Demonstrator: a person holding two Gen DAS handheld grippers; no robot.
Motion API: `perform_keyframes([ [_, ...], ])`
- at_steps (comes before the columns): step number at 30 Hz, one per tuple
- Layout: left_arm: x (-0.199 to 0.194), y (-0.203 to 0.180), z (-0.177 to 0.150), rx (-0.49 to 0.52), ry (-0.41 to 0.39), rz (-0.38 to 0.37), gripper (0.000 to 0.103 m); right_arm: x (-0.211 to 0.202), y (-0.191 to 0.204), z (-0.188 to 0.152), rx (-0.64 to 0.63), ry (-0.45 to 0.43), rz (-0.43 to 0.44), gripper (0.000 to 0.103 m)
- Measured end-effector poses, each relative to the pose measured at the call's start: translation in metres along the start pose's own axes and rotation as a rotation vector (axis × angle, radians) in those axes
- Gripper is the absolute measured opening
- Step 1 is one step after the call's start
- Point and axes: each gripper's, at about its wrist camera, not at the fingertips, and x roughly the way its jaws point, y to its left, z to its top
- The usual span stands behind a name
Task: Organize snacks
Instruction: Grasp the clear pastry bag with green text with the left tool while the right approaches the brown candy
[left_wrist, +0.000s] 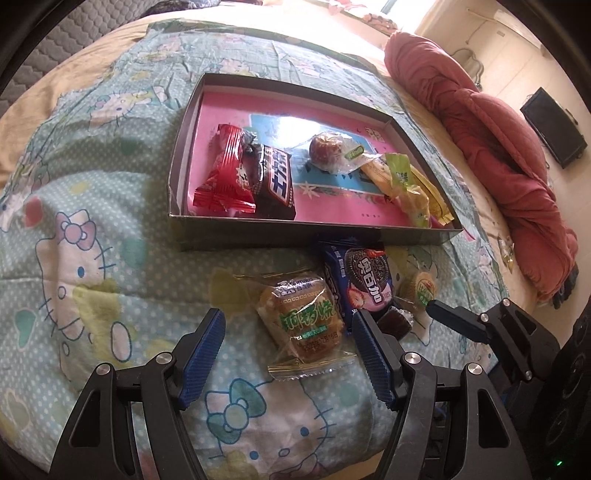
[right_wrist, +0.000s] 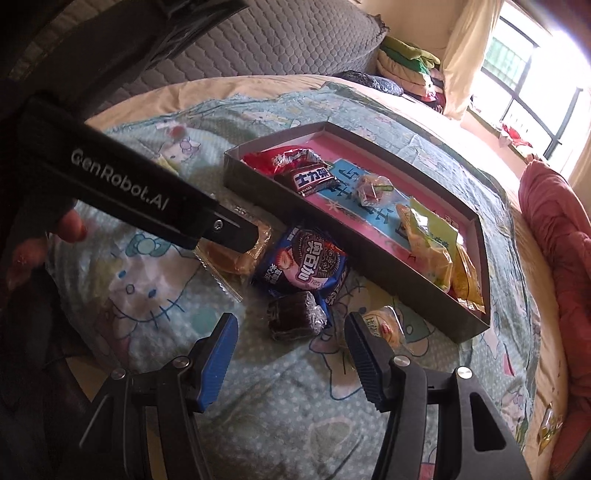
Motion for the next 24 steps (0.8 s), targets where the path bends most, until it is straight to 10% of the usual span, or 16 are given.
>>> perform_keyframes([
  [24, 0.02, -0.001, 0.004, 0.009, 0.011, 0.023, 0.073, 0.026, 0.019, 0.001, -0.136, -0.004, -0.067, 0.043],
])
